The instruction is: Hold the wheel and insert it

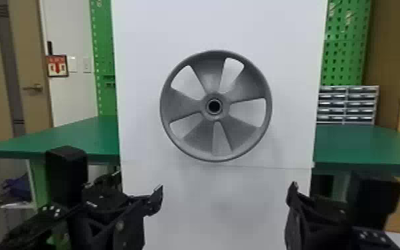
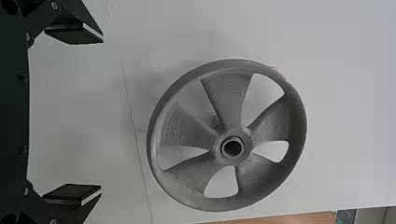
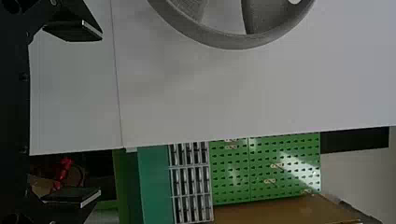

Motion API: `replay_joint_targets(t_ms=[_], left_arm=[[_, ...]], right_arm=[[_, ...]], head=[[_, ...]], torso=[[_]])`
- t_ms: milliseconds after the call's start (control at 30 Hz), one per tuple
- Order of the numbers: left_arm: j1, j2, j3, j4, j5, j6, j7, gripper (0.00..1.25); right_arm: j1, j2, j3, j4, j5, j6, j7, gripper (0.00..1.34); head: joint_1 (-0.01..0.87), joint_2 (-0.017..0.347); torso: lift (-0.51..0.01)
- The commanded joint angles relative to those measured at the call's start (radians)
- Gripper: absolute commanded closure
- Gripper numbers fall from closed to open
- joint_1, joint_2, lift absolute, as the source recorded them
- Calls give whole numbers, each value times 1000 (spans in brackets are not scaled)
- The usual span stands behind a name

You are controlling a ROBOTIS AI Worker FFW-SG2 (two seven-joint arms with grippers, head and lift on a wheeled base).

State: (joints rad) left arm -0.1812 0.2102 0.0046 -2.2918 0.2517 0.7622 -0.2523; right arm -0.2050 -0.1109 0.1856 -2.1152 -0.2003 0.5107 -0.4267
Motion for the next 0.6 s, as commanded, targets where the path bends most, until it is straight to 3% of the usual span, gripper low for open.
replay_joint_targets(t_ms=[0, 300, 467, 567], left_arm=[[11, -3, 9, 0, -9, -4, 1, 145], [23, -8, 26, 0, -26, -8, -1, 145], [42, -15, 37, 2, -46, -21, -1, 145], [51, -17, 40, 3, -58, -27, 1, 147]], right_arm=[[65, -7, -15, -2, 5, -69, 3, 137], [141, -7, -15, 9, 48, -138, 16, 140], [176, 22, -6, 54, 59, -227, 17, 147], [196, 25, -3, 66, 68, -259, 17, 150]], head=[[179, 103], [179, 103], [179, 103], [179, 103]], torso=[[-492], [-492], [-492], [-492]])
